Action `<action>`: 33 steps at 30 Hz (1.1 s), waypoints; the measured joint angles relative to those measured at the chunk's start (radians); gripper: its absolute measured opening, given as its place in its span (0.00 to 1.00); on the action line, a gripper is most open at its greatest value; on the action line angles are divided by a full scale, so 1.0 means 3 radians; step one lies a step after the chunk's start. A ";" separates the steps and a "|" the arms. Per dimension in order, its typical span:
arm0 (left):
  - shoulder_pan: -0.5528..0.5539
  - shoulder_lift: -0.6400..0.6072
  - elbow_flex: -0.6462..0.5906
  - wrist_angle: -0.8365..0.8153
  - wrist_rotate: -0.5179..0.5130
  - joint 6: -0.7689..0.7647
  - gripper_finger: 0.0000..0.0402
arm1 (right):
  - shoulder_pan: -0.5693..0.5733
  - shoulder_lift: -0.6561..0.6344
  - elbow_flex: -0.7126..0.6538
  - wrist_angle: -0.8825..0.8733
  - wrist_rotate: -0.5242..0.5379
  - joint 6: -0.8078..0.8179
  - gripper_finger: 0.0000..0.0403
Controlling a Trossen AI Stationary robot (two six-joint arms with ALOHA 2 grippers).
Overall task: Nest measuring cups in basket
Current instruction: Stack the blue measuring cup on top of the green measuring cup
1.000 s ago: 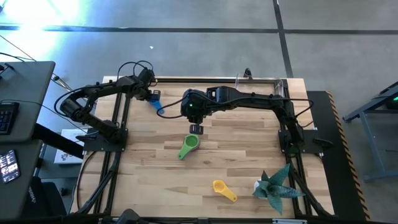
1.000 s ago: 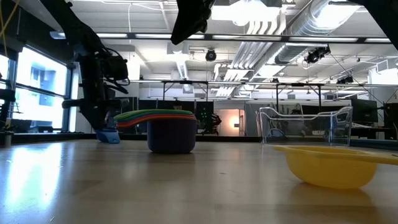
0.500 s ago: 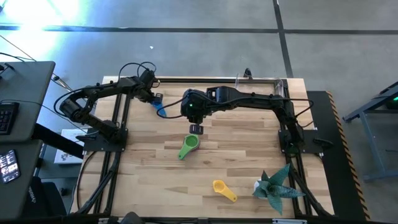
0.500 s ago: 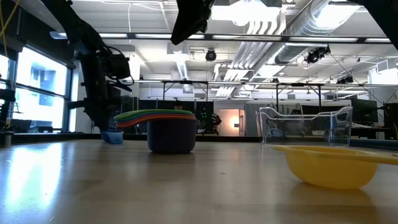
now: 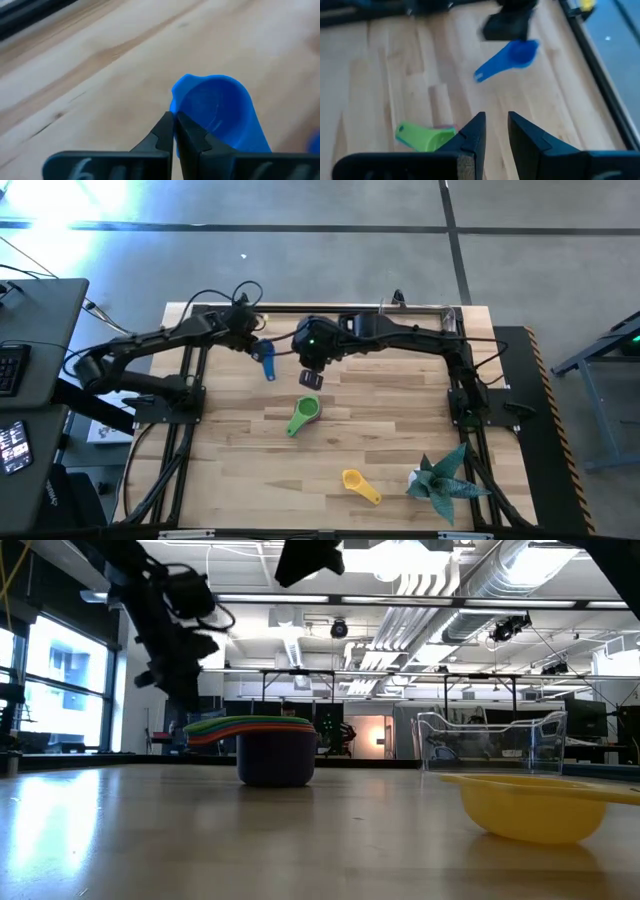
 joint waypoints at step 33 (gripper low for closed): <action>-0.1412 -0.0101 0.0726 0.0102 0.0555 0.1177 0.00 | -0.0064 -0.0253 0.0074 -0.0012 0.0819 0.1794 0.18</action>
